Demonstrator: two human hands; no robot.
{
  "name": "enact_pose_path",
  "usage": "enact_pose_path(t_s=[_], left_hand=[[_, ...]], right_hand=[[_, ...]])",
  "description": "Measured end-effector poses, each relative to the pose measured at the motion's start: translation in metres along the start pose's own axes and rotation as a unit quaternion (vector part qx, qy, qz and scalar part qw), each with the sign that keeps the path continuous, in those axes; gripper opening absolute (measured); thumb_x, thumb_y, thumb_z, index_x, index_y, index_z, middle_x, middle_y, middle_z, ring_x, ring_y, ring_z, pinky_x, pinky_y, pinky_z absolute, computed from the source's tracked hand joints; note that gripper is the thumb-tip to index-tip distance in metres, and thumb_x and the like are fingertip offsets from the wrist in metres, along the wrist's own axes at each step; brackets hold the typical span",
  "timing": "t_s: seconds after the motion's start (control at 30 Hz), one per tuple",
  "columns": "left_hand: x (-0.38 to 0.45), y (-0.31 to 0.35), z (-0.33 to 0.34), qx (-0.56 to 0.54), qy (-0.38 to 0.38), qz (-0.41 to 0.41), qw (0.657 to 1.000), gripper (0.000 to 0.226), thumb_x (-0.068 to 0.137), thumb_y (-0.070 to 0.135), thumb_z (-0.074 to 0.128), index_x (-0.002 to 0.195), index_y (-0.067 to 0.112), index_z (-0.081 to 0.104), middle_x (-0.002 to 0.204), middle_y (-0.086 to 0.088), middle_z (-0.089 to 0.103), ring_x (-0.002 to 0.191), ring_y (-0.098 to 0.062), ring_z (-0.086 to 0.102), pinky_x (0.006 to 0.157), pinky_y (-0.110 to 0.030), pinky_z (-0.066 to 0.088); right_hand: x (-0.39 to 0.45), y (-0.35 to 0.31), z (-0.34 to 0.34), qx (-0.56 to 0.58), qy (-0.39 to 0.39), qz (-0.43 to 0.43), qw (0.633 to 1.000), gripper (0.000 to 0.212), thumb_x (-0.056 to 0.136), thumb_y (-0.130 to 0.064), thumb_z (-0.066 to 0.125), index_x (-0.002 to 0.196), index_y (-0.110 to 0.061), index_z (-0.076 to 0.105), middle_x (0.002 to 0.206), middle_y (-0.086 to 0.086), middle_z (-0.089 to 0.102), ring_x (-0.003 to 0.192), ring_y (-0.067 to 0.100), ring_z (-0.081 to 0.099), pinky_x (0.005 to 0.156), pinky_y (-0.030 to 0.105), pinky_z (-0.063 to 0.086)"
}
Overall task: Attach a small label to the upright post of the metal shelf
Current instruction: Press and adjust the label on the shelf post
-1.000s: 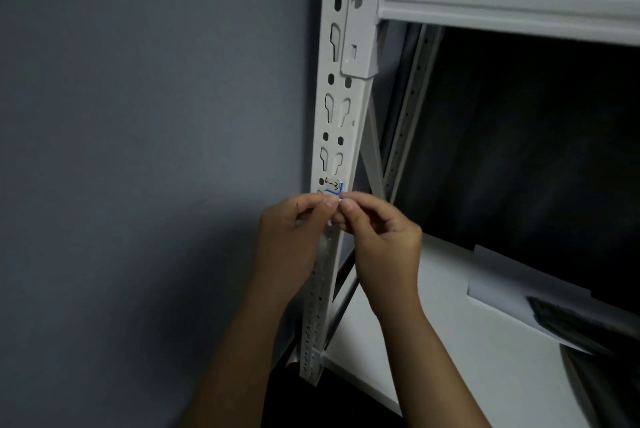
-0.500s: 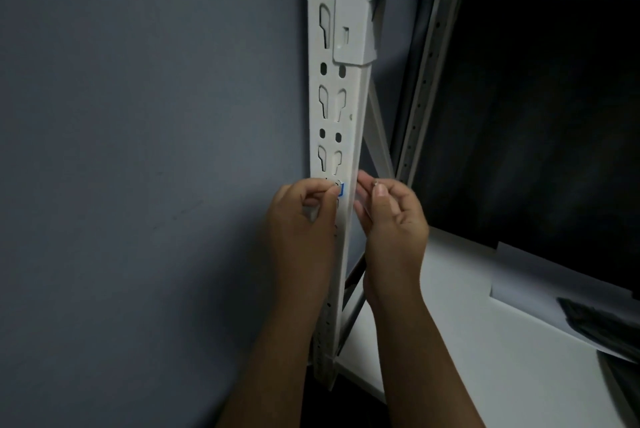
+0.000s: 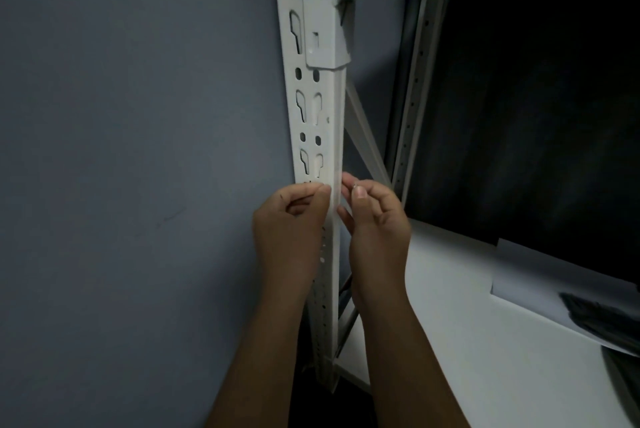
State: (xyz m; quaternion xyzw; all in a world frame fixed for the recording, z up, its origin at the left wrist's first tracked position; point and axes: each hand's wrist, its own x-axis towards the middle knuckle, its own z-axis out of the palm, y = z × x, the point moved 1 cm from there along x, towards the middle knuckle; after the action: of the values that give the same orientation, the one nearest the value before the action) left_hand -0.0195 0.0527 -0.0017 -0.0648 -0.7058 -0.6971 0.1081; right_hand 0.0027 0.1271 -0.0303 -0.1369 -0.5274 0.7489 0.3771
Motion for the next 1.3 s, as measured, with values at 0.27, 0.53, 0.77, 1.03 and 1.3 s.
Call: enact_pose_path(t_s=[0.27, 0.53, 0.77, 1.03, 1.3], left_hand=[[-0.004, 0.002, 0.004, 0.035, 0.025, 0.014, 0.999, 0.014, 0.082, 0.013, 0.068, 0.077, 0.027, 0.069, 0.073, 0.012, 0.067, 0.063, 0.007, 0.059, 0.058, -0.004, 0.045], [-0.001, 0.003, 0.009, 0.048, 0.025, -0.007, 0.998, 0.012, 0.077, 0.011, 0.063, 0.072, 0.021, 0.069, 0.058, 0.013, 0.058, 0.050, 0.002, 0.050, 0.052, -0.013, 0.039], [0.001, 0.002, 0.014, 0.075, 0.029, -0.006, 0.997, 0.008, 0.075, 0.018, 0.063, 0.078, 0.015, 0.070, 0.066, 0.007, 0.061, 0.060, -0.008, 0.054, 0.057, -0.022, 0.041], [-0.006, -0.001, 0.015, 0.084, 0.018, 0.012, 0.996, 0.012, 0.077, 0.017, 0.064, 0.069, 0.023, 0.058, 0.062, 0.010, 0.058, 0.054, 0.002, 0.053, 0.052, -0.011, 0.040], [-0.003, -0.012, -0.004, 0.159, 0.018, 0.168, 0.973, 0.006, 0.086, 0.019, 0.065, 0.081, 0.022, 0.064, 0.083, 0.012, 0.056, 0.077, -0.005, 0.054, 0.065, -0.011, 0.041]], right_hand=[[0.001, -0.003, -0.004, -0.018, -0.024, -0.012, 0.999, 0.017, 0.096, -0.011, 0.051, 0.087, -0.022, 0.062, 0.098, -0.013, 0.070, 0.091, -0.001, 0.066, 0.076, 0.022, 0.055], [0.001, -0.006, -0.004, -0.020, -0.038, -0.007, 0.999, 0.018, 0.096, -0.011, 0.052, 0.088, -0.023, 0.063, 0.102, -0.012, 0.070, 0.094, 0.000, 0.066, 0.081, 0.026, 0.056], [0.001, -0.005, -0.004, -0.022, -0.035, -0.006, 0.999, 0.015, 0.096, -0.012, 0.052, 0.091, -0.021, 0.063, 0.102, -0.013, 0.069, 0.098, 0.002, 0.066, 0.080, 0.024, 0.056], [0.000, -0.006, -0.005, 0.001, -0.040, 0.004, 0.999, 0.013, 0.096, -0.010, 0.051, 0.093, -0.012, 0.064, 0.101, -0.010, 0.071, 0.095, 0.001, 0.067, 0.076, 0.020, 0.056], [0.000, -0.007, -0.006, -0.001, -0.037, 0.009, 0.999, 0.013, 0.095, -0.009, 0.051, 0.092, -0.013, 0.063, 0.103, -0.009, 0.071, 0.094, 0.002, 0.067, 0.078, 0.023, 0.057]])
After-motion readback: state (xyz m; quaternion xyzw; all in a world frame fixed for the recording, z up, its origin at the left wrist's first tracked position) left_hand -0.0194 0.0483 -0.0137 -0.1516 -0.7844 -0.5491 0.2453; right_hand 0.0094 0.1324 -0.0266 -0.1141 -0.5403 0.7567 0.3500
